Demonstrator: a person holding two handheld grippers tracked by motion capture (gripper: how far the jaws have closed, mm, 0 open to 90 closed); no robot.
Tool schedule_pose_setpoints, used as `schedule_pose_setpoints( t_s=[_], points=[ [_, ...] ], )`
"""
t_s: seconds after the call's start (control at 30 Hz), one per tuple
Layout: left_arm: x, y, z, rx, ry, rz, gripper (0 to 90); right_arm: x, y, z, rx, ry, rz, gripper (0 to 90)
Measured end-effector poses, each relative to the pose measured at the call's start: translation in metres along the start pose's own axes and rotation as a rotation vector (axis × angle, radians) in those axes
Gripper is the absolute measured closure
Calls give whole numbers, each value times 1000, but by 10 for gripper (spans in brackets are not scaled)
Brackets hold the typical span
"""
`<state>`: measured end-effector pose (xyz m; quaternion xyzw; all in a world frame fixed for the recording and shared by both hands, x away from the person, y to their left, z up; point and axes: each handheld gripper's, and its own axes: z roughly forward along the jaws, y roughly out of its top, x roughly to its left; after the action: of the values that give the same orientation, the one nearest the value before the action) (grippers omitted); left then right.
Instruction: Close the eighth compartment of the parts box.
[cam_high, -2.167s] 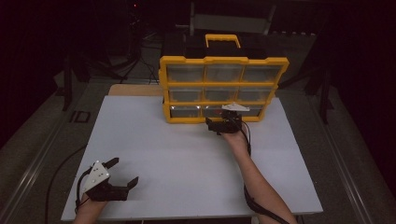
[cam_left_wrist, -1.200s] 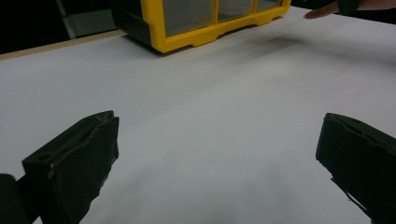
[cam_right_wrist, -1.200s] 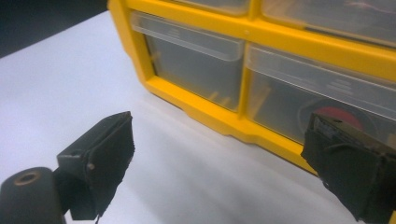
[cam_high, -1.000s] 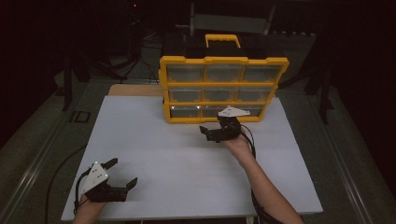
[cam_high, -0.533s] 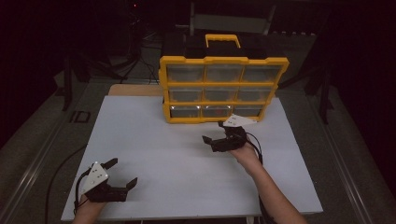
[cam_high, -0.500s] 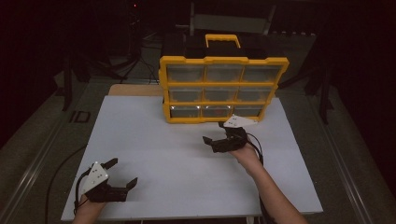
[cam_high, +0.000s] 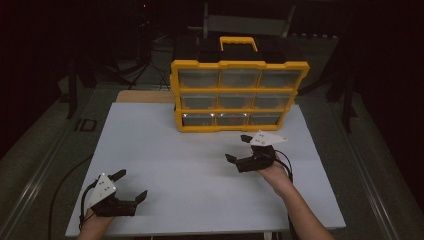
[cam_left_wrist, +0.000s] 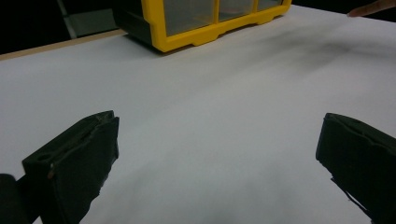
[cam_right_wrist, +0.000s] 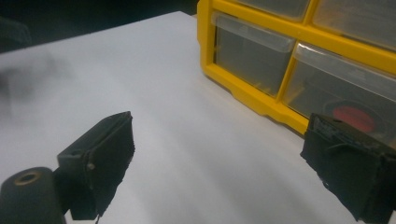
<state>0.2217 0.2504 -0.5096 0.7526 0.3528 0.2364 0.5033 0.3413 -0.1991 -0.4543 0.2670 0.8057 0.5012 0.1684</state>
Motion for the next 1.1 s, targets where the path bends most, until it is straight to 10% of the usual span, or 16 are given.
schedule_pose_setpoints(
  t_s=[1.1],
  points=[
    [-1,0,0,4,4,5,0,-14,-70,-58,35,-34,10,100]
  ],
)
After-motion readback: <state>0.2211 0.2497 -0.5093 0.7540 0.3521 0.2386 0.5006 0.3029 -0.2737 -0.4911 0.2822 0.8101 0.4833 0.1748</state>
